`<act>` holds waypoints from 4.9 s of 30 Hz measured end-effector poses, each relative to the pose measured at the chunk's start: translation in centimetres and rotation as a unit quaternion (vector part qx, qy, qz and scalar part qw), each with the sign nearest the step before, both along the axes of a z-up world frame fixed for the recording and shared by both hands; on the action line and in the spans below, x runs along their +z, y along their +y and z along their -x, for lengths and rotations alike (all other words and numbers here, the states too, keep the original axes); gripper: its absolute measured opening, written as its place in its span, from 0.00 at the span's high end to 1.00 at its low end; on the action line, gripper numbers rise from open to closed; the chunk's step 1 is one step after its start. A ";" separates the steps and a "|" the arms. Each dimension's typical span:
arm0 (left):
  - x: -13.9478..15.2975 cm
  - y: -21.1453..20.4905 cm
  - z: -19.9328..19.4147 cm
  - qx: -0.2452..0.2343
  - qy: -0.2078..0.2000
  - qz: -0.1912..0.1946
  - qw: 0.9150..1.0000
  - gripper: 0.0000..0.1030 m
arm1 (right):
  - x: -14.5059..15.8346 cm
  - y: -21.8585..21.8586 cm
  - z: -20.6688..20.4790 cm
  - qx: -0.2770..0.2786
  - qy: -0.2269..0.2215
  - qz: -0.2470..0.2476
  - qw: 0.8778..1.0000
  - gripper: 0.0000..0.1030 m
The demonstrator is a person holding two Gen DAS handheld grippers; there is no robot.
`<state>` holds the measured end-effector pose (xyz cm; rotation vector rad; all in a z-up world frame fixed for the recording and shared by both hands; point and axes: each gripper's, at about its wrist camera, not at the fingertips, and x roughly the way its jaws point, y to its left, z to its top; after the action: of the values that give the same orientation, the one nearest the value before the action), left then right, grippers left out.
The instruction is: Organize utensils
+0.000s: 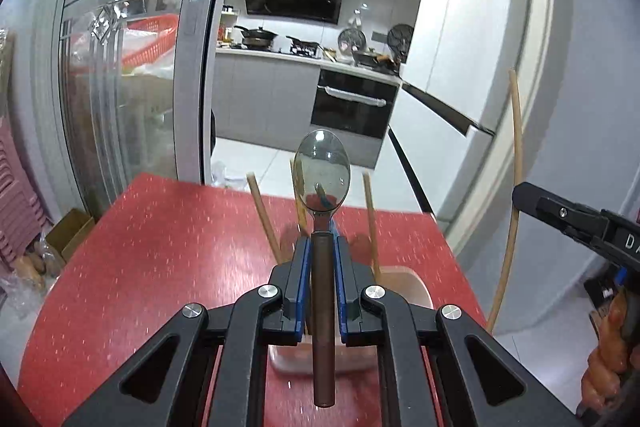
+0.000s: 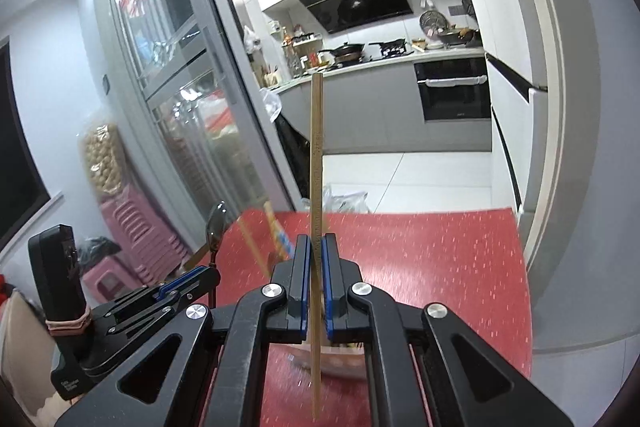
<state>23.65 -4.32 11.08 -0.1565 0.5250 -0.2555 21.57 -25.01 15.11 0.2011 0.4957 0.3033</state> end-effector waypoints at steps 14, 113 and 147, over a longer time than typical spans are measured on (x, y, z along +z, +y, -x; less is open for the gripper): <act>-2.5 -0.4 -5.0 0.036 -0.057 0.007 0.998 0.64 | -2.5 1.6 -6.6 -0.025 -0.035 0.035 0.998 0.94; -8.6 2.7 11.0 0.077 0.028 -0.070 0.994 0.00 | -10.5 2.7 10.3 -0.137 0.047 0.102 0.984 0.00; -8.6 1.8 11.1 0.063 0.018 -0.084 0.994 0.00 | -10.1 3.3 11.2 -0.185 0.027 0.133 0.973 0.00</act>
<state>12.51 -2.54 2.45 -0.0304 0.5674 -0.0844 10.42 -21.66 5.00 0.0378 0.5364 -0.1346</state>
